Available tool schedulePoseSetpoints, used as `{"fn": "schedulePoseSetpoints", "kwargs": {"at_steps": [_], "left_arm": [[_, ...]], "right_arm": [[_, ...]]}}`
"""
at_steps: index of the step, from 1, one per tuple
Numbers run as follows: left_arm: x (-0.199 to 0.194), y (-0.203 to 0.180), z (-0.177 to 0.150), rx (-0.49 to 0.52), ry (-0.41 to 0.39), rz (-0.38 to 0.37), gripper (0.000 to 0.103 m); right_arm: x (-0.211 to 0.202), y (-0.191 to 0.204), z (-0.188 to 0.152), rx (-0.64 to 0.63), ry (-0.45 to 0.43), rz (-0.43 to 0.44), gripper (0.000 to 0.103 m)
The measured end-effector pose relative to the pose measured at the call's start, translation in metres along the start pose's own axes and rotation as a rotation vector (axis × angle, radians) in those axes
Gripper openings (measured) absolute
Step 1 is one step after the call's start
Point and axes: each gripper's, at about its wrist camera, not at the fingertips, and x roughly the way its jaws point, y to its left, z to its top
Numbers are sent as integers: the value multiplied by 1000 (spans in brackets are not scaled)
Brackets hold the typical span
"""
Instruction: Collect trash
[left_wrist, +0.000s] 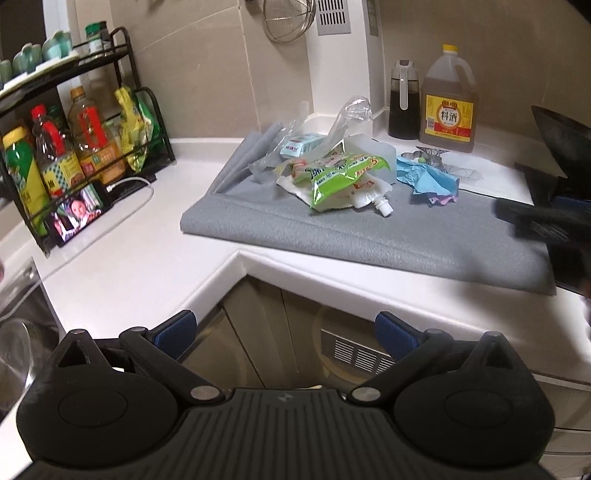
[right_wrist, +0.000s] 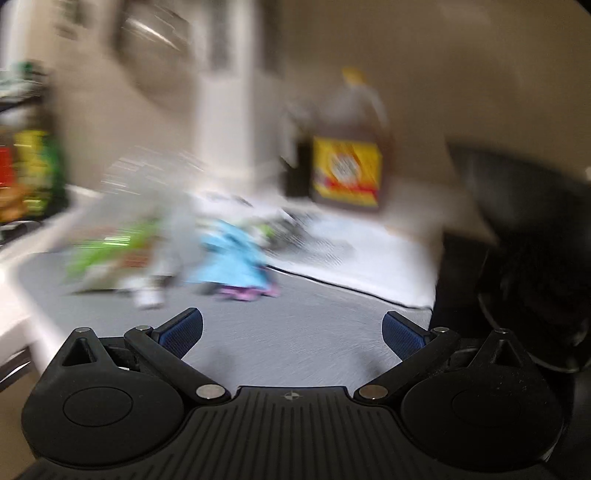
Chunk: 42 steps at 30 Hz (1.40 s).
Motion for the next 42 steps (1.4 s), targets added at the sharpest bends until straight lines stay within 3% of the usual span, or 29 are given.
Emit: {"fn": "schedulePoseSetpoints", "kwargs": {"at_steps": [4, 7, 10, 15, 20, 31, 37, 42], "left_arm": [[-5, 3, -14, -32, -19, -34, 103], [-4, 3, -23, -44, 18, -128, 103], [-6, 0, -29, -35, 32, -154, 103], [-11, -3, -32, 29, 14, -133, 103], [-5, 6, -30, -29, 25, -153, 103], [-6, 0, -32, -1, -45, -134, 103], [-6, 3, -34, -6, -16, -133, 103], [-8, 1, -36, 25, -10, -79, 103]], "right_arm": [[-76, 20, -17, -65, -125, 51, 103], [-102, 28, -23, -98, -107, 85, 103], [-116, 33, -27, -101, -78, 95, 103], [-115, 36, -25, -81, -69, 65, 103], [-107, 39, -21, -44, -14, 86, 103], [-105, 43, -24, -59, 8, 48, 103], [-104, 47, -23, -68, 6, 55, 103], [-105, 50, -23, -83, 4, 66, 103]]}}
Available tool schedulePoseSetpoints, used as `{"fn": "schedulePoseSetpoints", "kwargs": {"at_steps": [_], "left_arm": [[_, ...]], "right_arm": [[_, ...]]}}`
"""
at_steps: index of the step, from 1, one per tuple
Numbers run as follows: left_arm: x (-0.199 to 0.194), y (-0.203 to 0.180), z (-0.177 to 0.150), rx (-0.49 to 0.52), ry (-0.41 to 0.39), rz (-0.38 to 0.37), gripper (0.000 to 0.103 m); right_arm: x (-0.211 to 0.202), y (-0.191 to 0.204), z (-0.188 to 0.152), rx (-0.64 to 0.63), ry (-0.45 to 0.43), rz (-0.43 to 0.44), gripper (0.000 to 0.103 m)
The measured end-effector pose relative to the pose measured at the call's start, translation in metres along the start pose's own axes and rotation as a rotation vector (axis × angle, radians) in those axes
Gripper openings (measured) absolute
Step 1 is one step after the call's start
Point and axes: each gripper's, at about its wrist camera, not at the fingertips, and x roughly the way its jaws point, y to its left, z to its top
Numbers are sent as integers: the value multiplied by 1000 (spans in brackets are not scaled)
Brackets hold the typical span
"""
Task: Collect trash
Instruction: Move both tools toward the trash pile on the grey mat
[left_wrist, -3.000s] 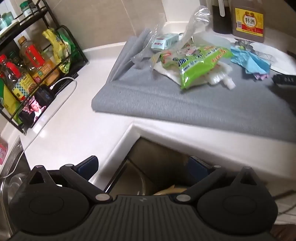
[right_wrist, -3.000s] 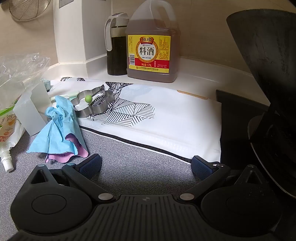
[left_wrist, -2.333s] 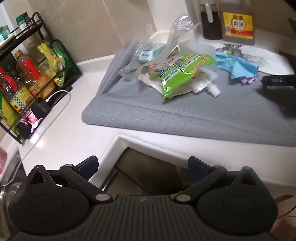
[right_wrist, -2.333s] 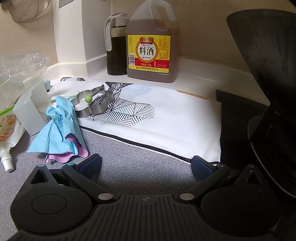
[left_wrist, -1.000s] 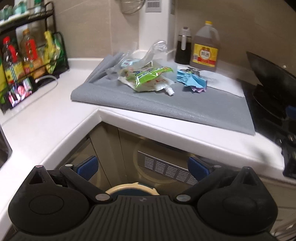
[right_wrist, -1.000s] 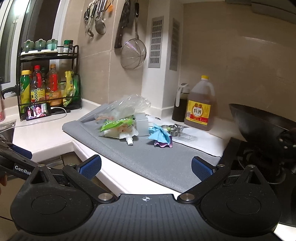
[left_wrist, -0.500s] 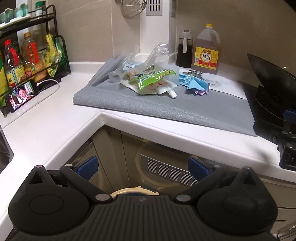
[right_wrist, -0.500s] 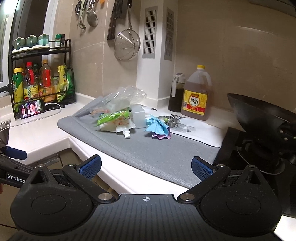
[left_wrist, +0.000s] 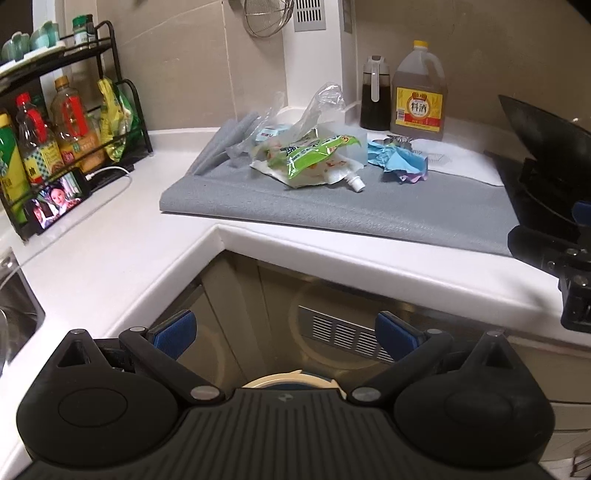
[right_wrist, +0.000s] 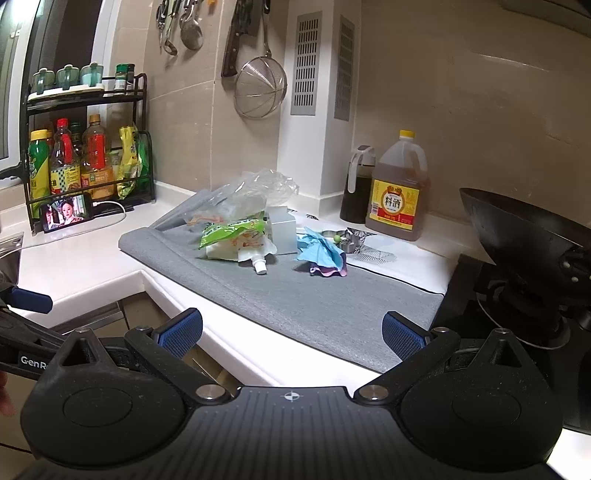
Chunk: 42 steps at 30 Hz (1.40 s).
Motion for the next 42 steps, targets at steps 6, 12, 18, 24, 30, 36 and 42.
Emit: {"fn": "schedulePoseSetpoints", "kwargs": {"at_steps": [6, 12, 18, 24, 30, 36, 42], "left_arm": [[-3, 3, 0, -19, 27, 8, 103], [-7, 0, 0, 6, 8, 25, 103], [-5, 0, 0, 7, 11, 32, 103], [-3, 0, 0, 8, 14, 36, 103], [0, 0, 1, 13, 21, 41, 103], [3, -2, 3, 21, 29, 47, 103], [12, 0, 6, 25, 43, 60, 103]], "right_arm": [[-1, 1, -1, 3, 5, 8, 103], [-1, 3, -1, -3, 3, 16, 103], [1, 4, -2, -6, 11, 15, 103], [4, 4, -3, -6, 17, 20, 103], [9, 2, -4, 1, 22, 22, 103], [17, 0, -2, 0, 16, 27, 103], [36, -5, 2, 3, 22, 26, 103]]}}
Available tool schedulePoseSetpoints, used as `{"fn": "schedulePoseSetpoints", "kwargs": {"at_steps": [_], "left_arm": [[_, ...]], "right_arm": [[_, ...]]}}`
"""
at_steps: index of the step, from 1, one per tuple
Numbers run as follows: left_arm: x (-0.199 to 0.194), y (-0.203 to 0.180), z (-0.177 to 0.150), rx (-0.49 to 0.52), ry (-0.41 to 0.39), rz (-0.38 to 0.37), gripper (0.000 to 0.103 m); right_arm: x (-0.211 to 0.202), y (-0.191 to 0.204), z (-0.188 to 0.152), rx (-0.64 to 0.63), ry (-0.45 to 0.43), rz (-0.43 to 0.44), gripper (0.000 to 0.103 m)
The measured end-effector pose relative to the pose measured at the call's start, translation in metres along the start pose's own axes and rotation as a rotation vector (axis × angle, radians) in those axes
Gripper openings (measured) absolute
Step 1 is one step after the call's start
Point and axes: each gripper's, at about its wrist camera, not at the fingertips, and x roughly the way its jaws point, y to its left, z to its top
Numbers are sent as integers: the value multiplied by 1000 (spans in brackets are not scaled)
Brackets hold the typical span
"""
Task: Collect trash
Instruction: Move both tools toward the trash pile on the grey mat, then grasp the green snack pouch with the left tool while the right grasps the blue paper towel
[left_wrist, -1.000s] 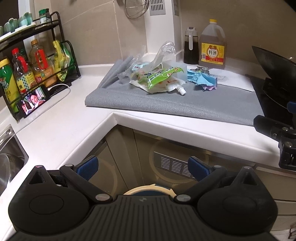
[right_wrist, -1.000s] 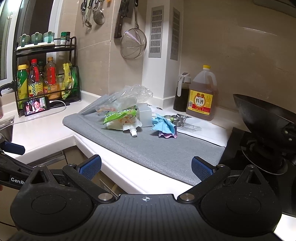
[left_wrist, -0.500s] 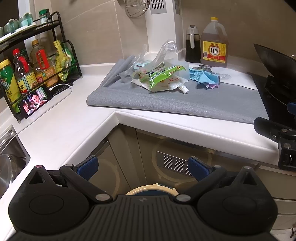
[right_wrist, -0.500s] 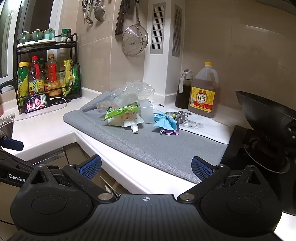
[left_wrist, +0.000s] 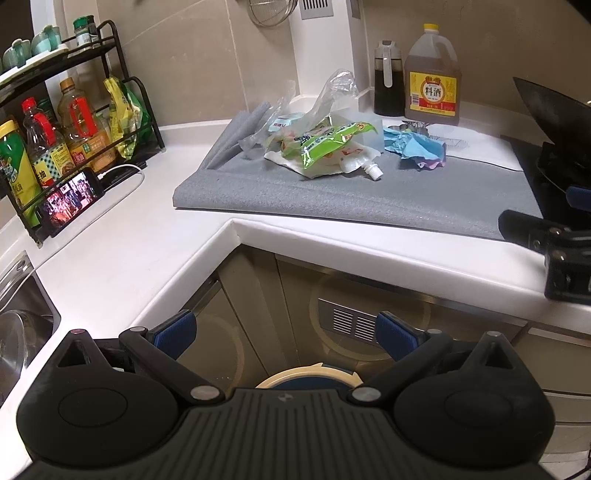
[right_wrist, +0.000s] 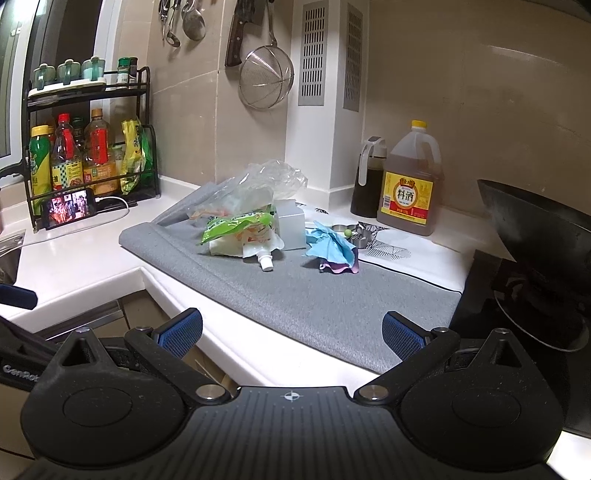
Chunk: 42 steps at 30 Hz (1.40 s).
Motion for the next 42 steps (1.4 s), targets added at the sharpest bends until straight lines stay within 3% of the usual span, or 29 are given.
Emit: {"fn": "schedulePoseSetpoints", "kwargs": {"at_steps": [9, 16, 22, 26, 30, 35, 42], "left_arm": [[23, 16, 16, -29, 32, 41, 103], [38, 27, 35, -72, 50, 49, 103], [48, 24, 71, -89, 1, 41, 103], [65, 5, 104, -43, -58, 32, 103], [95, -18, 143, 16, -80, -34, 103], [140, -33, 186, -30, -68, -87, 103], [196, -44, 208, -28, 18, -97, 103]], "right_arm": [[56, -21, 13, 49, 31, -5, 103], [133, -38, 40, 42, 13, -82, 103], [223, -48, 57, -6, 93, -145, 103], [261, -56, 60, 93, 180, -96, 103], [280, -54, 55, 118, 237, -78, 103], [278, -55, 54, 134, 234, -68, 103], [279, -55, 56, 128, 237, -88, 103]]}}
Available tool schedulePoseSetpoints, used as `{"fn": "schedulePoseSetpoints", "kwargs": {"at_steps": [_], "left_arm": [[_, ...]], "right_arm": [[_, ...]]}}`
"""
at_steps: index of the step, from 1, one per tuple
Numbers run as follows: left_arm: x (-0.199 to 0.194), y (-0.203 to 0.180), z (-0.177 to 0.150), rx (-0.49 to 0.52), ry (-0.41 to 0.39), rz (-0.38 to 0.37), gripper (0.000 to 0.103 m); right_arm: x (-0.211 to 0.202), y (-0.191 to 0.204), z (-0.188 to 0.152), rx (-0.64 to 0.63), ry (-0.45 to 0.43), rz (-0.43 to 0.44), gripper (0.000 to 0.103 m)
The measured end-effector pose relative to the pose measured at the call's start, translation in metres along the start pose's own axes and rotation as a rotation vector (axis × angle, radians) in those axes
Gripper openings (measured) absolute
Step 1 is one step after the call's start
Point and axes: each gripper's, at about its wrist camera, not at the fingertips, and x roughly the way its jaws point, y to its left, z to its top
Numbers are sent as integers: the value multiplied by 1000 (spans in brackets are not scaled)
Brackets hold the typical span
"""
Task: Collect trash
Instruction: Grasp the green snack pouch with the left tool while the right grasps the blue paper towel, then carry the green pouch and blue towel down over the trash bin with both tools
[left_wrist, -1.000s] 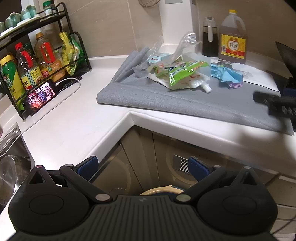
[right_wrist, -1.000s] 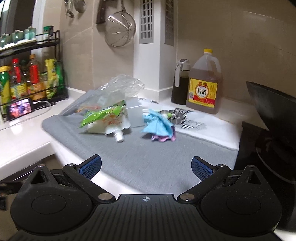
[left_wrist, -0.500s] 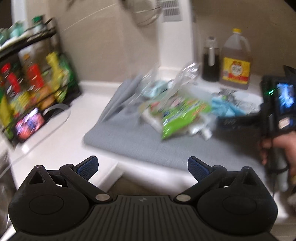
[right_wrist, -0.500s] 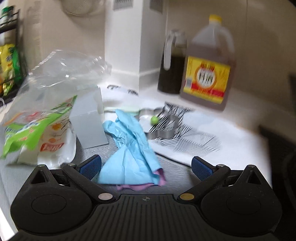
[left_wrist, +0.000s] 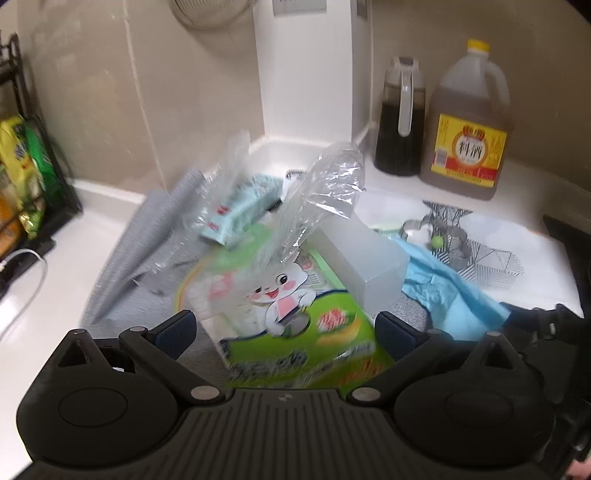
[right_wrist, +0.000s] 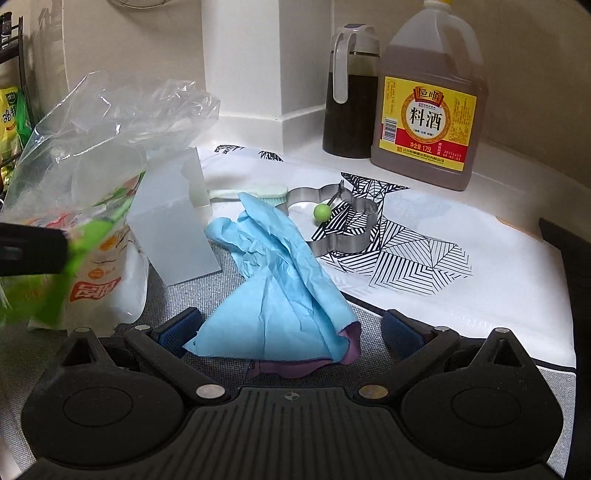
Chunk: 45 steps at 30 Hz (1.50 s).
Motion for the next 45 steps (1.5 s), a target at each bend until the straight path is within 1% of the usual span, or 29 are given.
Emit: {"fn": "schedulePoseSetpoints", "kwargs": {"at_steps": [3, 6, 7, 8, 9, 10, 11, 12, 13, 14, 15, 16, 20, 24, 27, 30, 35, 40, 41, 43, 45], "left_arm": [[14, -1, 3, -8, 38, -20, 103], [24, -1, 3, -9, 70, -19, 103], [23, 2, 1, -23, 61, -15, 99], [21, 6, 0, -44, 50, -9, 86], [19, 11, -1, -65, 49, -11, 78], [16, 17, -2, -88, 59, -29, 63], [12, 23, -3, -118, 65, -48, 52], [6, 30, -4, -148, 63, -60, 45], [0, 36, -5, -168, 60, -73, 33], [-7, 41, -6, -186, 56, -86, 27], [-14, 46, -7, -201, 45, -92, 24], [-23, 50, -8, -210, 33, -100, 19], [-55, 60, -16, -209, -13, -111, 17], [-82, 68, -26, -218, -43, -117, 17], [-100, 73, -35, -225, -51, -123, 17], [-119, 76, -48, -211, -63, -123, 17], [-152, 89, -76, -210, -88, -120, 17], [-192, 107, -109, -218, -118, -91, 17], [-200, 111, -117, -215, -127, -79, 17], [-217, 118, -136, -206, -145, -48, 17], [-229, 125, -155, -199, -151, -8, 17]], "right_arm": [[1, -3, 2, 25, -5, -13, 103], [0, -3, 0, 29, -18, -13, 102], [-2, -3, -1, 34, -33, -12, 87], [-6, -5, -1, 43, -54, -14, 60], [-8, -8, -1, 61, -69, -6, 47], [-9, -12, -1, 88, -77, 13, 39], [-9, -16, -1, 116, -82, 35, 33], [-11, -18, -1, 133, -92, 43, 31], [-13, -18, -1, 137, -105, 41, 28], [-16, -19, -1, 139, -123, 41, 28], [-19, -19, -2, 144, -148, 45, 27], [-24, -20, -1, 152, -176, 46, 27], [-38, -25, 0, 179, -277, 10, 27], [-48, -35, 3, 228, -343, -11, 27], [-51, -40, 4, 247, -365, -8, 27], [-51, -41, 3, 241, -377, -5, 27], [-53, -41, 0, 235, -400, 0, 27], [-63, -39, -6, 216, -464, 14, 27], [-69, -38, -8, 212, -464, 5, 27], [-88, -34, -17, 200, -471, 19, 27], [-114, -27, -28, 164, -476, 65, 27]]}}
